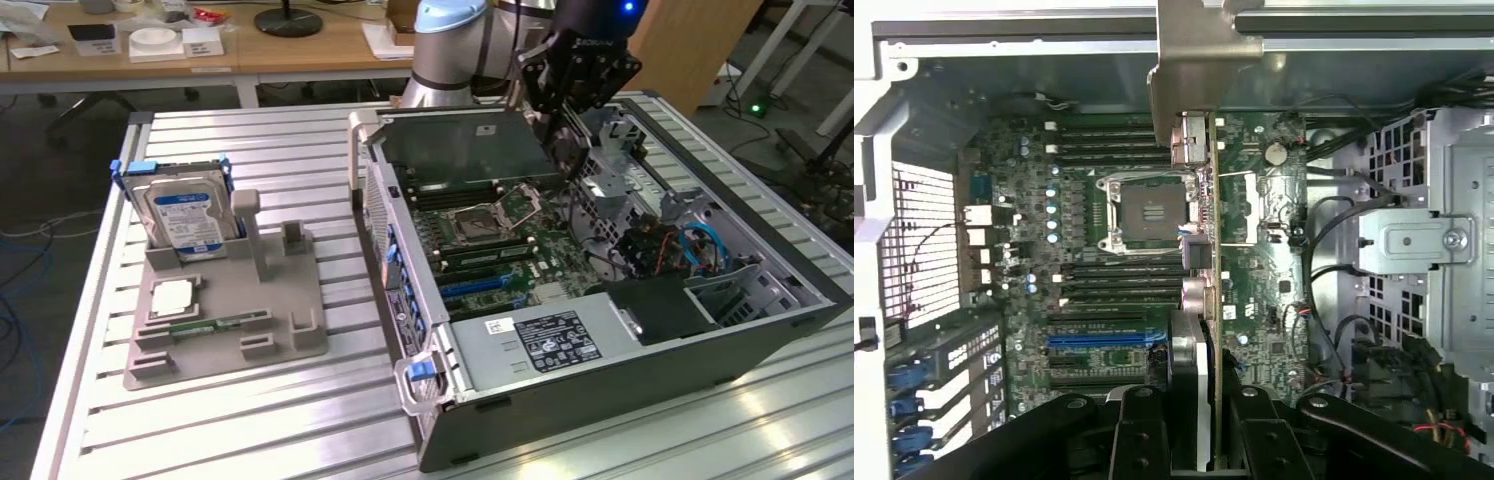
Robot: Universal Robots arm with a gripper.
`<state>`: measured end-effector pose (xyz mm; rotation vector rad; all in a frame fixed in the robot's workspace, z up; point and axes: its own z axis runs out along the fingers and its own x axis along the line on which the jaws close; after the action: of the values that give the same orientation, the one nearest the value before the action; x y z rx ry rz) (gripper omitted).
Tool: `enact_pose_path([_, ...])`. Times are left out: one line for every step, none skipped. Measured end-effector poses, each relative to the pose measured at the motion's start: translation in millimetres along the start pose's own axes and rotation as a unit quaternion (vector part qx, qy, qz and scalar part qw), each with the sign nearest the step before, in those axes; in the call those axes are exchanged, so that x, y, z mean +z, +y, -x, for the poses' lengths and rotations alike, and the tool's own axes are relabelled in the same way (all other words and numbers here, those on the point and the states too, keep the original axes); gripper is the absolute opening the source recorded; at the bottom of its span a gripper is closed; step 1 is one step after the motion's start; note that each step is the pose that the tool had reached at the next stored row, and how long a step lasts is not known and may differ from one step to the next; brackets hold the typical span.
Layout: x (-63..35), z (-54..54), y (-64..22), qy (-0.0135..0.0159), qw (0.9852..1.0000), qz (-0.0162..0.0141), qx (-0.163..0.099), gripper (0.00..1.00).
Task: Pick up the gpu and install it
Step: 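Pick up the gpu and move the gpu toward the slot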
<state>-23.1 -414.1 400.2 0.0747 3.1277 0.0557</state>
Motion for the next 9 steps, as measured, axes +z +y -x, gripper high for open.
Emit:
enact_pose_path([0.0, 0.7, 0.0, 0.0000, 1.0000, 0.0000, 0.000, 0.28])
enact_pose_path([0.0, 0.7, 0.0, 0.0001, 1.0000, -0.0001, 0.000, 0.28])
enact_pose_path([0.0, 0.7, 0.1, 0.0000, 1.0000, 0.0000, 0.000, 0.28])
enact_pose_path([0.1, 0.7, 0.1, 0.0000, 1.0000, 0.0000, 0.000, 0.28])
enact_pose_path([0.0, 0.7, 0.1, 0.0000, 1.0000, 0.0000, 0.000, 0.28])
enact_pose_path([0.1, 0.7, 0.0, 0.0000, 1.0000, 0.0000, 0.000, 0.28])
enact_pose_path([0.1, 0.7, 0.1, 0.0000, 1.0000, 0.0000, 0.000, 0.28])
enact_pose_path([0.0, 0.7, 0.1, 0.0000, 1.0000, 0.0000, 0.000, 0.28])
enact_pose_path([0.0, 0.7, 0.0, 0.0000, 1.0000, 0.0000, 0.000, 0.28])
